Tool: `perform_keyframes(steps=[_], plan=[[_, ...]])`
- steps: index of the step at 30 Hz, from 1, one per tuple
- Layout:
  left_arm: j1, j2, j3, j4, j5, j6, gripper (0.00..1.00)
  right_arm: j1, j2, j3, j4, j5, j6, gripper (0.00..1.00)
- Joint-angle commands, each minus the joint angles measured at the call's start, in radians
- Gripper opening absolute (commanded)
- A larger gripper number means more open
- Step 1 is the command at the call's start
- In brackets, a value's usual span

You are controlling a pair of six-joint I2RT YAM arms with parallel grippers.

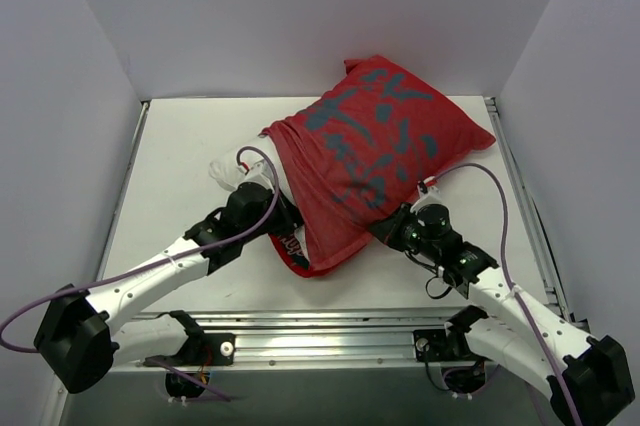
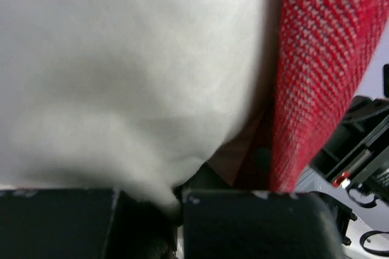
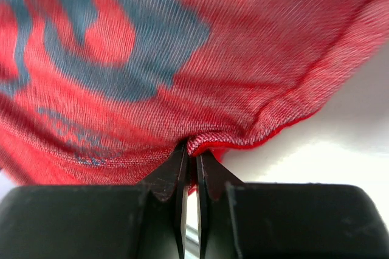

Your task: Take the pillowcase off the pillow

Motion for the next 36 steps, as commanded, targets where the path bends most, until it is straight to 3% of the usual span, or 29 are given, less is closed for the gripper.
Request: perform_keyframes(steps=[1,5,8,12,23,28,29,30,32,33,35,36], plan=[[0.035,-0.082,0.075,0.003,-0.071,0.034,0.02,-0.055,0.023,0.081,-0.074,0.130,-0.098,0.00],[0.140,-0.205,0.093,-0.177,0.021,0.043,0.02,-0.153,0.066,0.107,-0.106,0.209,-0.139,0.00],[0.187,-0.305,0.111,-0.394,0.034,0.080,0.02,-0.257,0.114,0.105,-0.067,0.182,-0.137,0.00],[0.219,-0.420,0.112,-0.561,0.060,0.096,0.02,-0.349,0.183,0.123,-0.011,0.137,-0.117,0.00],[0.230,-0.828,0.139,-1.115,-0.093,-0.079,0.02,-0.622,0.264,0.239,-0.022,0.099,-0.082,0.00],[0.228,-0.946,0.138,-1.235,-0.040,-0.145,0.02,-0.661,0.281,0.263,-0.062,0.059,-0.125,0.00],[0.228,-0.961,0.121,-1.231,-0.022,-0.139,0.05,-0.659,0.287,0.275,-0.059,-0.003,-0.158,0.00],[0.228,-0.963,0.112,-1.222,0.000,-0.130,0.16,-0.658,0.287,0.286,-0.071,-0.027,-0.175,0.10],[0.228,-0.948,0.092,-1.182,0.070,-0.095,0.51,-0.647,0.275,0.329,-0.112,-0.066,-0.227,0.27],[0.228,-0.936,0.096,-1.171,0.087,-0.079,0.78,-0.627,0.266,0.347,-0.134,-0.076,-0.244,0.42],[0.228,-0.882,0.124,-1.147,0.101,-0.021,0.96,-0.590,0.237,0.393,-0.201,-0.056,-0.284,0.56],[0.227,-0.856,0.171,-1.142,0.100,0.003,0.94,-0.529,0.226,0.436,-0.214,-0.016,-0.293,0.68]])
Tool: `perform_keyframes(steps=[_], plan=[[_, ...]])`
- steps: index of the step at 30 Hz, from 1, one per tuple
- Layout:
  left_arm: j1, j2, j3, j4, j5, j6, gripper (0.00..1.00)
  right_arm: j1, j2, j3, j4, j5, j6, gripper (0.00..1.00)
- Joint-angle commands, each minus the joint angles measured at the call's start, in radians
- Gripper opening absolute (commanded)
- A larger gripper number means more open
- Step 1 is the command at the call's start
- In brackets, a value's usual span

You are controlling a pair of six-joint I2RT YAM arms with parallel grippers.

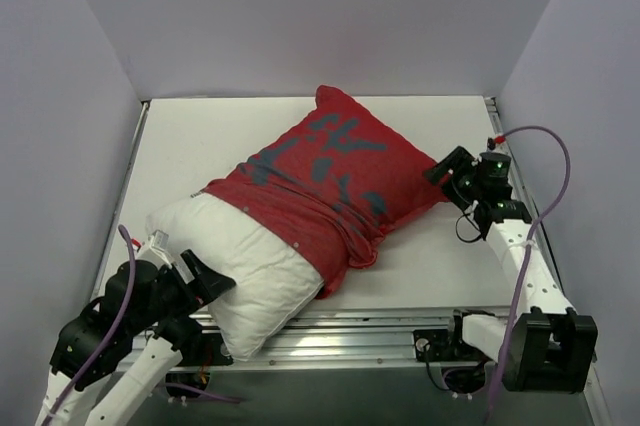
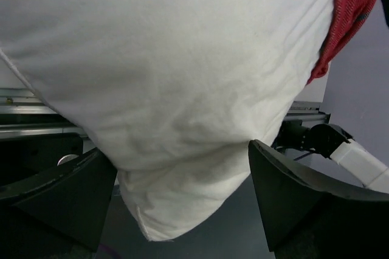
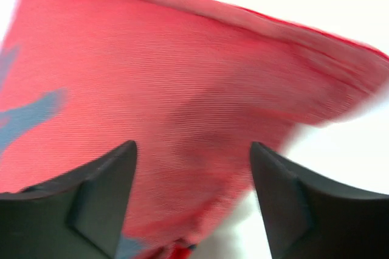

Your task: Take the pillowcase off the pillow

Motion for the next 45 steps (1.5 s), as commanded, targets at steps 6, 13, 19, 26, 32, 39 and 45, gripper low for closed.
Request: perform_keyframes(steps=[6,13,19,26,32,39,45], plan=[[0.005,0.368,0.358,-0.028,-0.118,0.331,0.94,0.364,-0.032,0.299,-0.075,0.261,-0.242,0.85],[0.009,0.619,0.498,0.100,-0.204,0.497,0.94,0.630,0.235,0.541,-0.085,0.273,-0.455,0.86],[0.031,0.723,0.375,0.336,-0.163,0.614,0.95,0.791,0.473,0.792,-0.137,0.249,-0.671,0.87],[0.045,0.714,0.202,0.398,-0.014,0.589,0.95,0.854,0.645,0.885,-0.134,0.077,-0.777,0.91],[0.044,0.649,0.030,0.484,0.078,0.514,0.93,0.871,0.745,0.827,-0.151,0.101,-0.770,0.82],[0.044,0.686,-0.032,0.550,0.121,0.457,0.90,0.765,0.661,0.614,-0.083,0.410,-0.580,0.13],[0.045,0.664,0.097,0.491,0.068,0.500,0.91,0.714,0.547,0.528,-0.072,0.468,-0.546,0.00]])
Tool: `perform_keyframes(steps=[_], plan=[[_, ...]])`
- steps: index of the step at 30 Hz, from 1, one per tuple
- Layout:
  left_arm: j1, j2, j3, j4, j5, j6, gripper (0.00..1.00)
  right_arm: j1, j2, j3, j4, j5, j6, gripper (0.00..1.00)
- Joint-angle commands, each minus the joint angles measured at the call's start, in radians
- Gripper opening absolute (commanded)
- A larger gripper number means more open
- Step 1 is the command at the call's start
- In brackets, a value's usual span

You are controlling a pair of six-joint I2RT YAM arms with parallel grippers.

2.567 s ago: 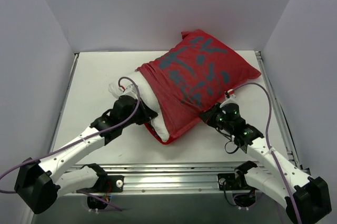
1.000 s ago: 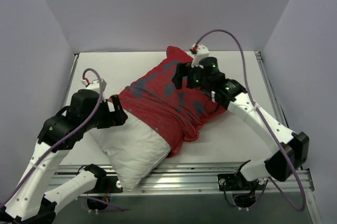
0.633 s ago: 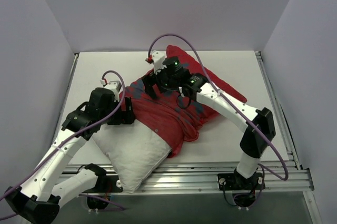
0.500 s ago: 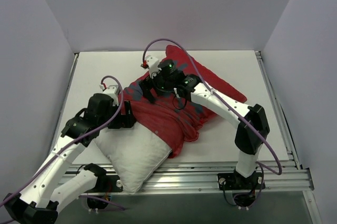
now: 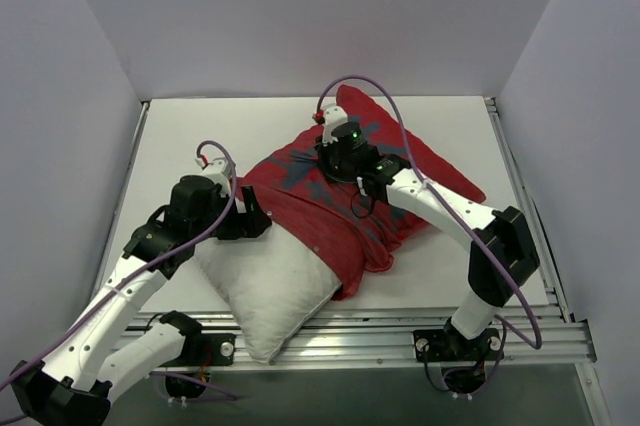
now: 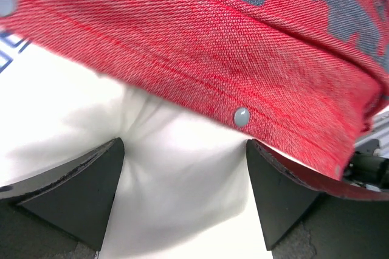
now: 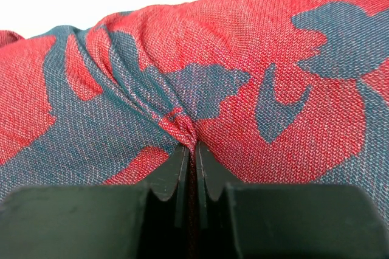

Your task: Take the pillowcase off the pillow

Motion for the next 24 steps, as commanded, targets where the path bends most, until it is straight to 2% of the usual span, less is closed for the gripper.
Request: perform_keyframes(steps=[1,4,5,8,9,10,11,16,18,21,22,24], plan=[[-0.002,0.018,0.079,-0.112,0.001,0.021,0.91,-0.049,-0.041,-0.045,-0.142,0.185,0.023,0.00],[0.001,0.042,0.166,-0.159,-0.076,0.077,0.90,-0.052,-0.078,-0.033,-0.143,0.168,0.027,0.00],[0.010,0.076,0.206,-0.187,-0.090,0.102,0.86,-0.052,-0.094,-0.025,-0.143,0.164,0.024,0.00],[0.025,0.171,0.275,-0.213,-0.141,0.166,0.87,-0.049,-0.106,-0.008,-0.151,0.127,0.006,0.00],[0.025,0.188,0.283,-0.202,-0.135,0.183,0.95,-0.048,-0.107,-0.007,-0.147,0.119,0.001,0.00],[0.025,0.203,0.283,-0.187,-0.104,0.200,0.98,-0.046,-0.107,-0.008,-0.143,0.114,-0.002,0.00],[0.028,0.231,0.283,-0.158,-0.098,0.235,0.95,-0.044,-0.104,-0.011,-0.140,0.111,-0.006,0.00],[0.057,0.326,0.283,-0.150,-0.034,0.277,0.94,-0.038,-0.097,-0.036,-0.097,0.076,0.004,0.00],[0.057,0.355,0.244,-0.129,0.034,0.274,0.94,-0.034,-0.089,-0.036,-0.091,0.074,0.004,0.00],[0.056,0.380,0.188,-0.086,0.094,0.228,1.00,-0.023,-0.088,-0.039,-0.088,0.073,0.006,0.00],[0.056,0.377,0.138,-0.043,0.112,0.204,0.87,-0.014,-0.089,-0.034,-0.091,0.070,0.006,0.00],[0.056,0.367,0.087,-0.011,0.146,0.182,0.72,0.000,-0.095,-0.030,-0.096,0.068,0.001,0.02]])
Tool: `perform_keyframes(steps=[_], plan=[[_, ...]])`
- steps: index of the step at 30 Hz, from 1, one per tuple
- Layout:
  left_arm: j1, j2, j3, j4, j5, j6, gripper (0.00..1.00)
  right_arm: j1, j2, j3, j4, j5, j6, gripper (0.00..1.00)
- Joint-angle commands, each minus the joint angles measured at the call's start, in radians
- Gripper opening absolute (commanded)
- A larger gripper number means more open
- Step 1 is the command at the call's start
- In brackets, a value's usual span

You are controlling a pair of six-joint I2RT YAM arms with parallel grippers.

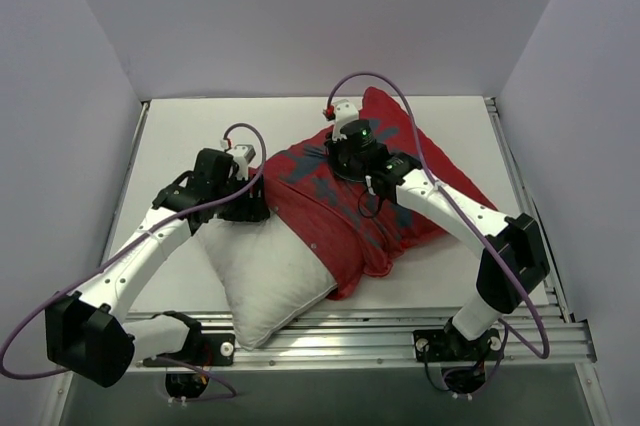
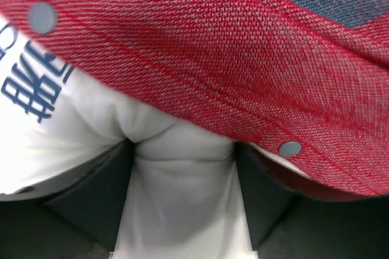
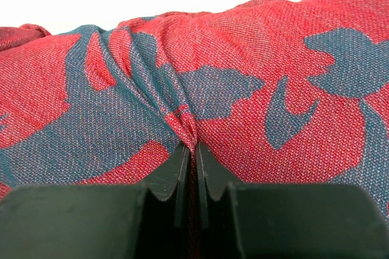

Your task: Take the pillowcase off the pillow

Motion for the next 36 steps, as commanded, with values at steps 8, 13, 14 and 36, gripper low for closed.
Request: perform_keyframes(steps=[8,13,14,36], plan=[[-0.004,-0.035,-0.165,0.087,0.089,-0.093,0.02,0.097,0.007,0.119,-0.088,0.004,-0.023,0.19],[-0.004,-0.123,-0.161,0.071,0.040,-0.093,0.02,0.143,0.062,0.201,-0.108,0.055,-0.034,0.55],[-0.004,-0.140,-0.161,0.068,0.023,-0.096,0.02,0.149,0.075,0.213,-0.113,0.045,-0.034,0.69],[-0.002,-0.335,-0.073,-0.165,-0.204,-0.222,0.02,-0.223,0.256,0.357,-0.248,0.364,0.061,0.00]])
